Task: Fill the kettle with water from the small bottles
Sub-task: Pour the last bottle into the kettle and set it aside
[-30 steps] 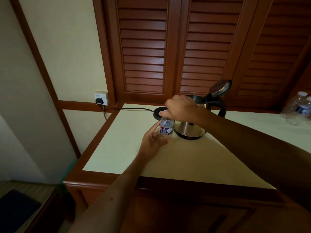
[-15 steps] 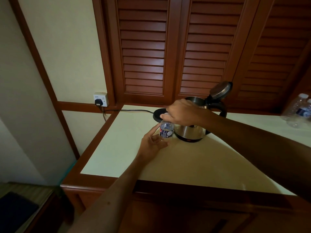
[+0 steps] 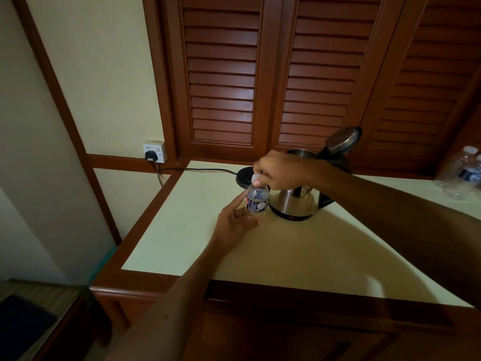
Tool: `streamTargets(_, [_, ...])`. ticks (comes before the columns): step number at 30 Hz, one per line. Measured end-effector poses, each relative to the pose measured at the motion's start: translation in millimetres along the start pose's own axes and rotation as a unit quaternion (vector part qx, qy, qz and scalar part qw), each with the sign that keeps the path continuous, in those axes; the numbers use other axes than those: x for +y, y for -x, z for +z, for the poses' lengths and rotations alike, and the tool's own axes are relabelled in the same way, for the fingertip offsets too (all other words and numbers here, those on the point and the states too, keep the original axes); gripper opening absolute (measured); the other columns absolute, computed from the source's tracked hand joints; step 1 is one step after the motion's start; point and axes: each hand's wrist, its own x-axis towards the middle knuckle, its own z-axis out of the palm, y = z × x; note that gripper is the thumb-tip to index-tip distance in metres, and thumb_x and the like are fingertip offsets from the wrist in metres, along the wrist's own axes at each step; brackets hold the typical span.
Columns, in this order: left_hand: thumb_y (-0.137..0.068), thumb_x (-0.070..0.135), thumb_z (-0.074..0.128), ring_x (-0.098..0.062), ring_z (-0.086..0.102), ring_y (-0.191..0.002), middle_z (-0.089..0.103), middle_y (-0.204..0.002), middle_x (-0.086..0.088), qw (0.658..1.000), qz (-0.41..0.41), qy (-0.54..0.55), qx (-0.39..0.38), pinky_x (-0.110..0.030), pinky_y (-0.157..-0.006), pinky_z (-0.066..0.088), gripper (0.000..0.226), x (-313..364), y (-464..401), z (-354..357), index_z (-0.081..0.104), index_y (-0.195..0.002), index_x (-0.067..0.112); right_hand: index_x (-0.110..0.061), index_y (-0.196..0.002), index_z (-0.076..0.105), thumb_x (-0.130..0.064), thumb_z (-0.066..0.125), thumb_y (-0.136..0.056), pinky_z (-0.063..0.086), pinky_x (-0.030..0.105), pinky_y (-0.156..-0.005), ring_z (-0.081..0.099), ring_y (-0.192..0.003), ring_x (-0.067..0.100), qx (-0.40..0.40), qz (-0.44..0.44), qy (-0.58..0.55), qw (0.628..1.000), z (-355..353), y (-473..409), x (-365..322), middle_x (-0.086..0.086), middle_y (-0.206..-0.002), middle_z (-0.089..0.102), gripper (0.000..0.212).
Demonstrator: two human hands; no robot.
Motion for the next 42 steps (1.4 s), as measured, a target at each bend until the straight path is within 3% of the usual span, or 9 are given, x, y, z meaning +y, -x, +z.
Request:
streamTargets(7, [-0.084,0.006,0.075,-0.015,0.069,-0.102,0.071,-0.115,-0.004,1.0,-0.001,0.022,0.0,-0.019,-0.086,0.055,0.066,-4,0,-1,0.045,-0.125,0.048,-0.006,-0.08,0.064,-0.038,0.055,-0.092,0.038,0.03,-0.062,0.054,-0.066,0.018,0.134,-0.007,-0.001,0.991,26,4,3,0.004,-0.07,0.059,0.035])
streamTargets(12, [-0.085,0.011,0.075,-0.017,0.064,-0.114,0.066,-0.127,-0.003,1.0,-0.016,0.003,-0.003,-0.016,-0.091,0.05,0.066,-6,-1,1,0.04,-0.132,0.042,-0.014,-0.103,0.065,-0.036,0.057,-0.093,0.052,0.036,-0.077,0.061,-0.083,0.014,0.16,0.035,-0.237,0.958,53,12,7,0.002,-0.09,0.065,0.025])
streamTargets(18, [-0.085,0.005,0.074,0.007,0.063,-0.103,0.063,-0.119,0.011,0.998,0.039,-0.052,-0.007,-0.011,-0.089,0.05,0.068,-11,0,1,0.04,-0.137,0.034,-0.021,-0.125,0.054,-0.027,0.071,-0.085,0.054,0.018,-0.079,0.065,-0.098,0.0,0.167,0.055,-0.449,0.876,78,26,4,-0.009,-0.106,0.066,0.044])
streamTargets(23, [-0.082,0.018,0.078,-0.006,0.066,-0.089,0.07,-0.097,0.006,0.978,0.029,-0.204,-0.015,-0.021,-0.084,0.053,0.051,-18,4,8,0.057,-0.127,0.031,-0.017,-0.122,0.059,-0.025,0.07,-0.085,0.054,0.022,-0.074,0.064,-0.091,0.006,0.228,0.107,-0.404,0.879,80,44,17,-0.002,-0.098,0.068,0.04])
streamTargets(27, [-0.086,0.024,0.067,-0.017,0.062,-0.095,0.069,-0.101,0.0,0.92,0.06,-0.385,-0.036,-0.031,-0.086,0.051,0.022,-15,3,24,0.073,-0.108,0.023,-0.025,-0.115,0.062,-0.027,0.072,-0.082,0.055,0.025,-0.073,0.066,-0.088,0.008,0.224,0.14,-0.405,0.875,81,92,53,-0.004,-0.095,0.069,0.035])
streamTargets(31, [-0.093,0.025,0.05,-0.022,0.059,-0.104,0.067,-0.11,-0.002,0.871,0.129,-0.464,-0.095,-0.035,-0.087,0.051,0.028,-3,-3,67,0.073,-0.108,0.021,-0.026,-0.119,0.06,-0.028,0.077,-0.08,0.053,0.022,-0.072,0.066,-0.088,0.007,0.247,0.203,-0.41,0.854,82,153,93,-0.004,-0.099,0.07,0.043])
streamTargets(34, [-0.091,0.027,0.027,-0.029,0.064,-0.091,0.069,-0.094,-0.007,0.813,0.222,-0.5,-0.201,-0.041,-0.08,0.054,0.046,-2,-17,126,0.071,-0.092,0.016,-0.022,-0.118,0.059,-0.025,0.076,-0.08,0.049,0.017,-0.068,0.063,-0.089,0.01,0.267,0.266,-0.378,0.846,83,192,124,0.0,-0.102,0.067,0.042])
streamTargets(36, [-0.092,0.024,0.035,-0.028,0.062,-0.09,0.067,-0.093,-0.008,0.788,0.248,-0.512,-0.233,-0.04,-0.079,0.052,0.036,7,-31,171,0.069,-0.095,0.015,-0.017,-0.121,0.059,-0.025,0.075,-0.081,0.047,0.02,-0.073,0.061,-0.094,0.015,0.278,0.305,-0.348,0.842,86,216,151,0.002,-0.109,0.066,0.044])
streamTargets(42, [-0.091,0.027,0.033,-0.028,0.057,-0.102,0.063,-0.11,-0.004,0.793,0.207,-0.529,-0.221,-0.038,-0.084,0.051,0.041,18,-82,304,0.067,-0.114,0.025,-0.014,-0.131,0.049,-0.026,0.08,-0.077,0.042,0.021,-0.079,0.055,-0.096,0.011,0.306,0.369,-0.302,0.824,96,298,241,0.002,-0.12,0.062,0.063])
